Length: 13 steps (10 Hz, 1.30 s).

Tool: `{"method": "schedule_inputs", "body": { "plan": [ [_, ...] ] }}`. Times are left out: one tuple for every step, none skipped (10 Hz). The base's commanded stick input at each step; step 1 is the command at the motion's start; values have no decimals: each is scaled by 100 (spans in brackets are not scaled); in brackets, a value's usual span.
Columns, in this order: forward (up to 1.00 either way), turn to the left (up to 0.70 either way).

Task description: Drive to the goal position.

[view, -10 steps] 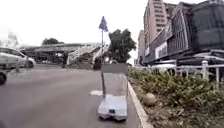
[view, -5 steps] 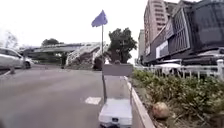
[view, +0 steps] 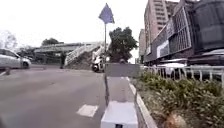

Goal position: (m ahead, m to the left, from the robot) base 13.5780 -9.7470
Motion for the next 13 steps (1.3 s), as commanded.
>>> {"method": "schedule_inputs", "body": {
  "plan": [
    [45,3],
    [45,-1],
    [45,-18],
    [45,-27],
    [45,-20],
    [45,-3],
    [45,3],
    [45,3],
    [45,3],
    [45,3],
    [45,3],
    [45,3],
    [45,3]
  ]
}}
